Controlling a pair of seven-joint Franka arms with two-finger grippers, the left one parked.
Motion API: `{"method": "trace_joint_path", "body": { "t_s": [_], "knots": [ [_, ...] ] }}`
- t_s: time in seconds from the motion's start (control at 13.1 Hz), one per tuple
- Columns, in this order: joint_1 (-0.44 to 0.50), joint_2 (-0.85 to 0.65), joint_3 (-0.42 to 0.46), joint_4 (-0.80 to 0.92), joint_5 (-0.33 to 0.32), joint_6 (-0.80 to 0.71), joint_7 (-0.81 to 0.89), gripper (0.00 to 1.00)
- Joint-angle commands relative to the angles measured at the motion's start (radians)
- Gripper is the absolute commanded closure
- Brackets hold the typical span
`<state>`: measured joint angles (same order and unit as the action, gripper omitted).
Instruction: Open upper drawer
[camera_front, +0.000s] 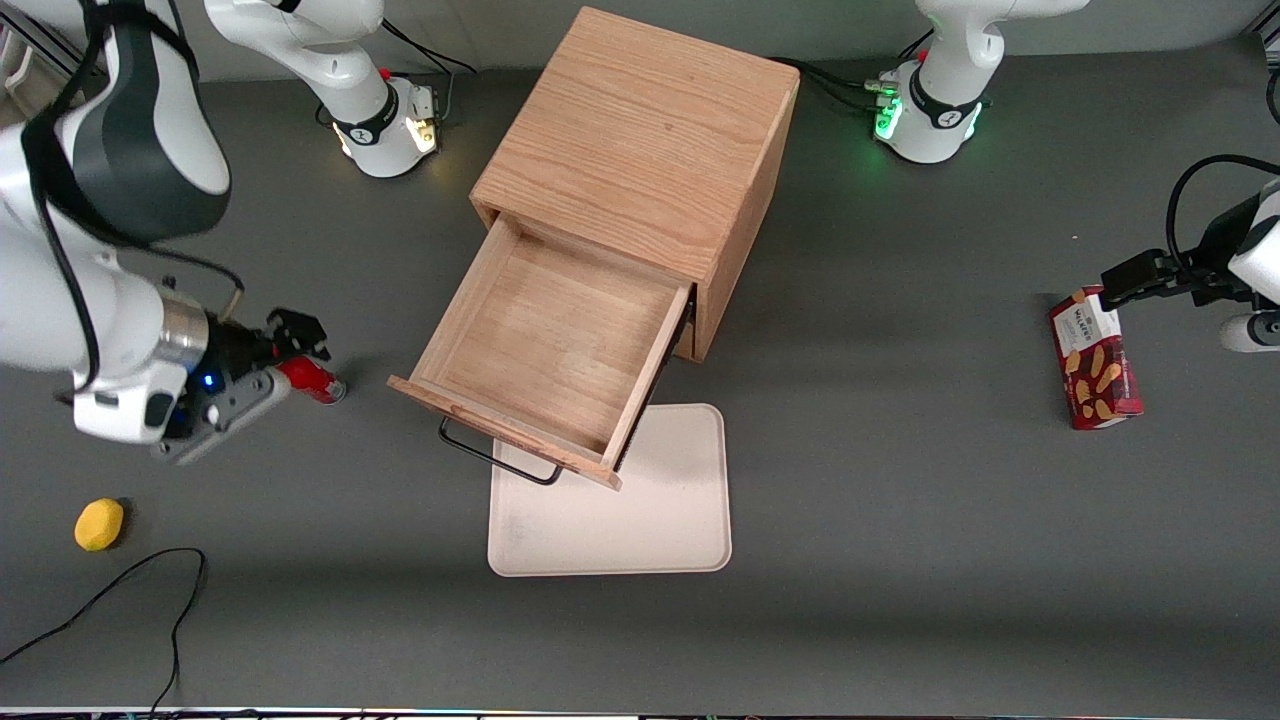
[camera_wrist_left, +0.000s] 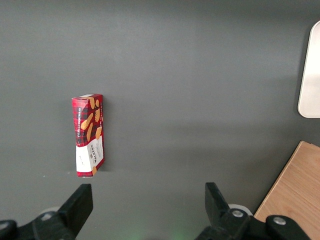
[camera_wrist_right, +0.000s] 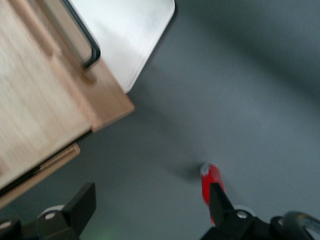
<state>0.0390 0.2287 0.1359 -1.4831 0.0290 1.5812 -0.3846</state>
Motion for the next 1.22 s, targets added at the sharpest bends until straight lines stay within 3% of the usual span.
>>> {"method": "trace_joint_path", "body": {
  "t_s": [0.0, 0.31, 0.46, 0.69, 1.14],
  "knots": [
    [0.006, -0.232, -0.067, -0.276, -0.012, 0.059, 0.023, 0.00],
    [0.004, -0.276, -0.139, -0.273, -0.014, -0.026, 0.038, 0.00],
    [0.006, -0.273, -0.203, -0.264, -0.012, -0.058, 0.131, 0.00],
    [0.001, -0.229, -0.206, -0.131, -0.012, -0.179, 0.186, 0.00],
    [0.004, -0.216, -0.208, -0.086, 0.017, -0.173, 0.285, 0.00]
  ]
}}
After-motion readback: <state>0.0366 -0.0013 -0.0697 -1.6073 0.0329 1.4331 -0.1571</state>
